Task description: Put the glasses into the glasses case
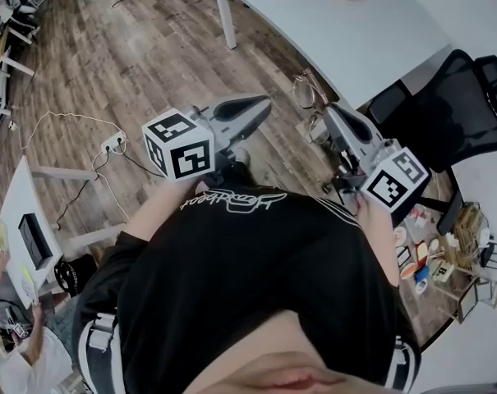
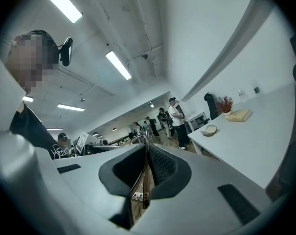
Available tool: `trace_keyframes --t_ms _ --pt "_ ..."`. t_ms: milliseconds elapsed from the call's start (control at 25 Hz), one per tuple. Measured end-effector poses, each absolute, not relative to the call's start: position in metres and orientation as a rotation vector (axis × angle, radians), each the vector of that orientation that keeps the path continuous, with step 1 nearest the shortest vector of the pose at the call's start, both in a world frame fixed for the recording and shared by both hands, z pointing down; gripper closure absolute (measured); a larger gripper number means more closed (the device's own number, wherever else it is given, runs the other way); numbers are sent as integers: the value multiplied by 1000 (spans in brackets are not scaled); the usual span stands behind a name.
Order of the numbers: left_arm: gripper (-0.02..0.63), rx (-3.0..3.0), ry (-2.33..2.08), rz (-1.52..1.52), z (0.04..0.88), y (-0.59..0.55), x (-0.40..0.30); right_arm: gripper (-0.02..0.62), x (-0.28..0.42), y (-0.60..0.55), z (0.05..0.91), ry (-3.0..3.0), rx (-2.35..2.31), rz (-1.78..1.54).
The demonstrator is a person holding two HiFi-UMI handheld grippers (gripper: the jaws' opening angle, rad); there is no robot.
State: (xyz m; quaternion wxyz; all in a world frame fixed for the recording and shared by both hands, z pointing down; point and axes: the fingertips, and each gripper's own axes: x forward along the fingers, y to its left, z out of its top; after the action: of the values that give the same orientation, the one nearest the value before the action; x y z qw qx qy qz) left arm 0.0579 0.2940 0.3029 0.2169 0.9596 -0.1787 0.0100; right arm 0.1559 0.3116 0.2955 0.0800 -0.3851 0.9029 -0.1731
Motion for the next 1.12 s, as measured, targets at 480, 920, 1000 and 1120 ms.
trace_keyframes --t_ms 480,920,1000,1120 --pt "600 2640 -487 25 299 191 27 574 122 210 296 2694 -1144 -581" --pt "600 2635 -492 -12 288 84 -31 574 69 105 283 2711 -1162 -584" --pt "600 2633 -503 -25 288 67 -43 574 56 88 282 2721 -1156 -581" --pt "600 2627 -523 -40 290 44 -58 574 39 63 281 2745 -1134 -573"
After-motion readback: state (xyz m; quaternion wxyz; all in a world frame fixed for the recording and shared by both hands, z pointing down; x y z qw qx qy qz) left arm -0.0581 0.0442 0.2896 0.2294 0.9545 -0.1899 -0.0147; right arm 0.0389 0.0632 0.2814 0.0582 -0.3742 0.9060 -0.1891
